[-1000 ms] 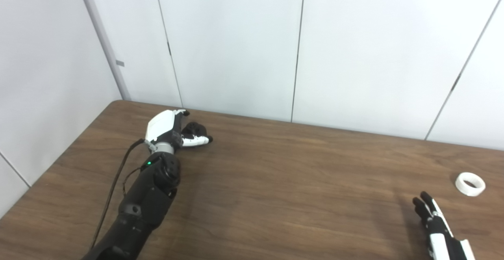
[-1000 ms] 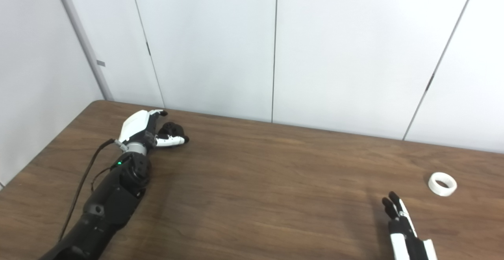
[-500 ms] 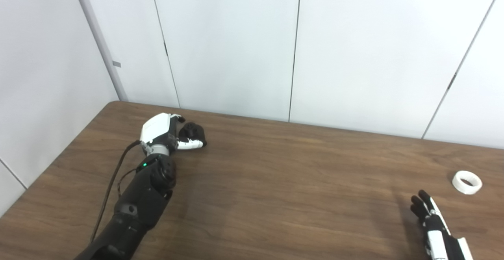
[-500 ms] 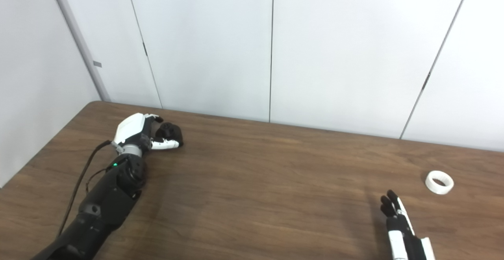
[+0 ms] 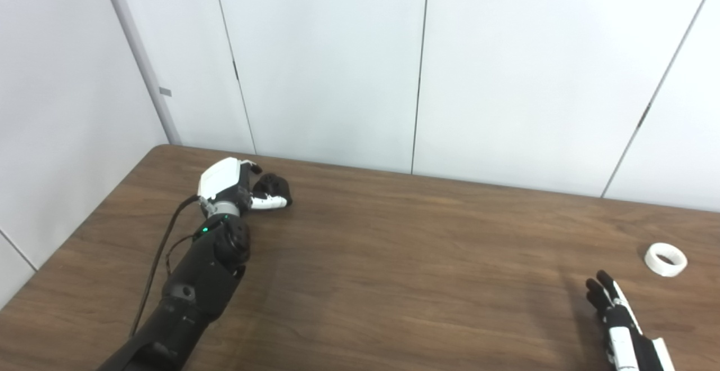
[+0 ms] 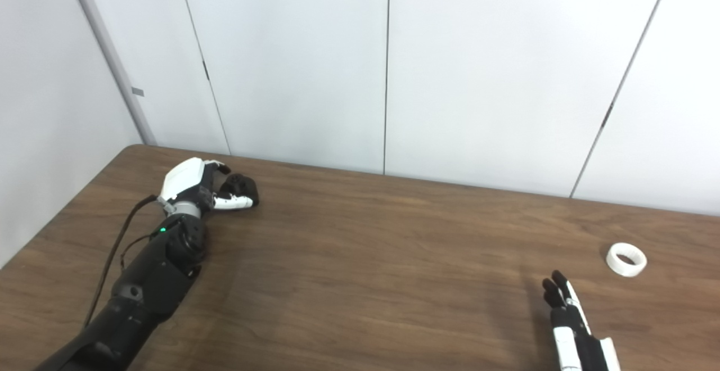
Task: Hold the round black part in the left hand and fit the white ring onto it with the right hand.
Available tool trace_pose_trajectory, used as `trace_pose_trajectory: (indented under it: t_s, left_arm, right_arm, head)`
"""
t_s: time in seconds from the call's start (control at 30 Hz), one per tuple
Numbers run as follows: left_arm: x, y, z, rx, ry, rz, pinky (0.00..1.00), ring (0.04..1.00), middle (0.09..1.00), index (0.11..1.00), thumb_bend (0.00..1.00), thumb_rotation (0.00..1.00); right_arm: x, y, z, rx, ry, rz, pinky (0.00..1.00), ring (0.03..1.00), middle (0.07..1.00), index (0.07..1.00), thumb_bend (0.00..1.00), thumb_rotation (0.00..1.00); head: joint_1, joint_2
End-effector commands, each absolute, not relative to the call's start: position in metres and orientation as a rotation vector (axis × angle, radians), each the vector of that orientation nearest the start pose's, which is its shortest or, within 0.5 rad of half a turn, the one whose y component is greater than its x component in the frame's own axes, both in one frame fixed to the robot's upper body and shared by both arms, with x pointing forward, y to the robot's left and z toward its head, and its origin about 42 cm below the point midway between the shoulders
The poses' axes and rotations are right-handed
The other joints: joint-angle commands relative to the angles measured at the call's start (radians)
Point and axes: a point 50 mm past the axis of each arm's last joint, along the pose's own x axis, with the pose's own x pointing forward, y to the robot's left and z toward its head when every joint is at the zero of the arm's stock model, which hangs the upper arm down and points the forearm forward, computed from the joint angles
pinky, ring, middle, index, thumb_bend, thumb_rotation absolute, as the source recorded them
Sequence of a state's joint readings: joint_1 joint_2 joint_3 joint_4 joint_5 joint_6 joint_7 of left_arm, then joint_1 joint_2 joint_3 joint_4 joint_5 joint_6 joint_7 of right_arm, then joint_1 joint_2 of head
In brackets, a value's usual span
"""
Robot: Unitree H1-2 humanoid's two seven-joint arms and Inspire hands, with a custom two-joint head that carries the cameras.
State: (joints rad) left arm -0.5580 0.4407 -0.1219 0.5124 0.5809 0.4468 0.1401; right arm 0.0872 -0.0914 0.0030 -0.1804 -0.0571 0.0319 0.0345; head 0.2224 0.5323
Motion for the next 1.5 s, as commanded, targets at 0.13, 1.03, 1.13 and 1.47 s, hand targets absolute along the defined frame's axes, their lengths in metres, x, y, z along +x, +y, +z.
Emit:
trace_pose_trajectory:
  t_s: [0.13,1.03,1.13,1.47]
  left_arm:
    - [0.4692,0.3650,0.2119,1.037,0.208,0.397,1.00,0.978,0.913,0.773,0.86,0.36]
    - [0.4737,0.3651,0.2132,1.053,0.225,0.380,1.00,0.971,0.898,0.737,0.85,0.35]
    - [0.4732,0.3647,0.2136,1.056,0.231,0.378,1.00,0.971,0.896,0.736,0.86,0.35]
    - [0.4710,0.3656,0.2131,1.061,0.233,0.383,1.00,0.967,0.890,0.730,0.87,0.36]
  right_arm:
    - [0.2545,-0.2373,0.1224,-0.148,-0.060,0.037,1.00,0.960,0.941,0.965,0.62,1.00]
    - [0.2555,-0.2368,0.1233,-0.135,-0.060,0.040,1.00,0.956,0.943,0.969,0.61,1.00]
    - [0.2550,-0.2373,0.1238,-0.137,-0.064,0.032,1.00,0.942,0.935,0.963,0.62,1.00]
    - [0.2545,-0.2391,0.1231,-0.151,-0.064,0.035,1.00,0.930,0.929,0.958,0.62,1.00]
  head:
    - [0.000,-0.001]
    - [0.001,-0.001]
    - [0.004,0.002]
    - [0.006,0.006]
